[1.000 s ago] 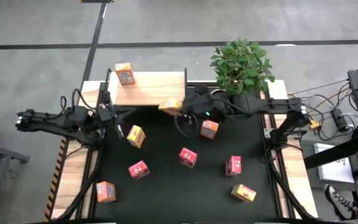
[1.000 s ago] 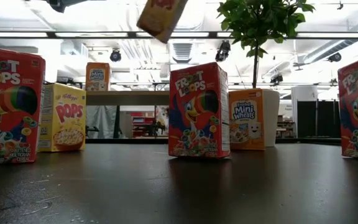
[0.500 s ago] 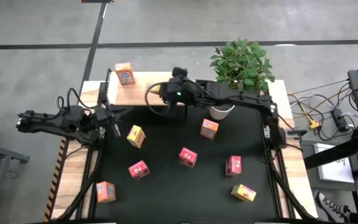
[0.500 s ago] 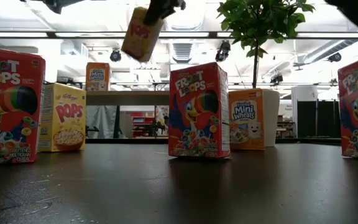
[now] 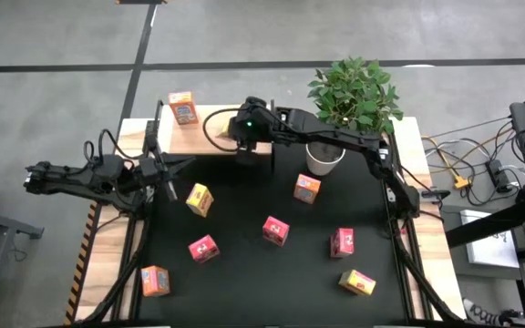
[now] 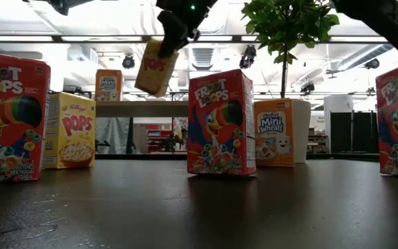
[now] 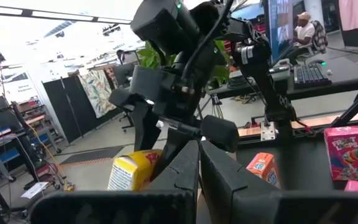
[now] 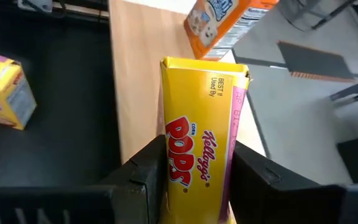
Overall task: Stack cereal on shelf
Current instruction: Put the center yellow cereal box on the shelf
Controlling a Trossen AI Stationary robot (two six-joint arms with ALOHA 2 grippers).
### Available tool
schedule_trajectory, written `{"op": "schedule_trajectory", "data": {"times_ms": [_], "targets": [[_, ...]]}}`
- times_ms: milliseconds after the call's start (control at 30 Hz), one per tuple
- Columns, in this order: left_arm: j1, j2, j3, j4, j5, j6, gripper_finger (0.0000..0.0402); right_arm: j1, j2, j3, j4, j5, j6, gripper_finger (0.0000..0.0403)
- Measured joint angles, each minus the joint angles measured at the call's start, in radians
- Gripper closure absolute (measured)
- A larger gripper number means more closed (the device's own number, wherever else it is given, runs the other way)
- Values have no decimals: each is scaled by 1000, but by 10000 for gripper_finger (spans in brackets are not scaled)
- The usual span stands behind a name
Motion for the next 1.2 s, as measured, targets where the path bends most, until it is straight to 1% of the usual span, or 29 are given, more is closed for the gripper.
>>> {"op": "schedule_trajectory", "data": {"times_ms": [133,300,400,833,900,1000,1200], "targets": [[0,0,0,0,0,0,402,-15,4,0,-4,-24,21,261],[0,0,0,0,0,0,402,-28,6,0,-4,-22,25,235],[0,0,0,0,0,0,402,-33,6,0,-6,-25,29,227],[0,0,0,0,0,0,402,-39,6,0,-1,-25,40,225],[0,0,0,0,0,0,402,-40,6,0,20,-57,45,225],[0,0,0,0,0,0,402,-46,6,0,75,-133,83,225],[0,0,0,0,0,0,402,-66,14,-2,163,-145,134,225]]}}
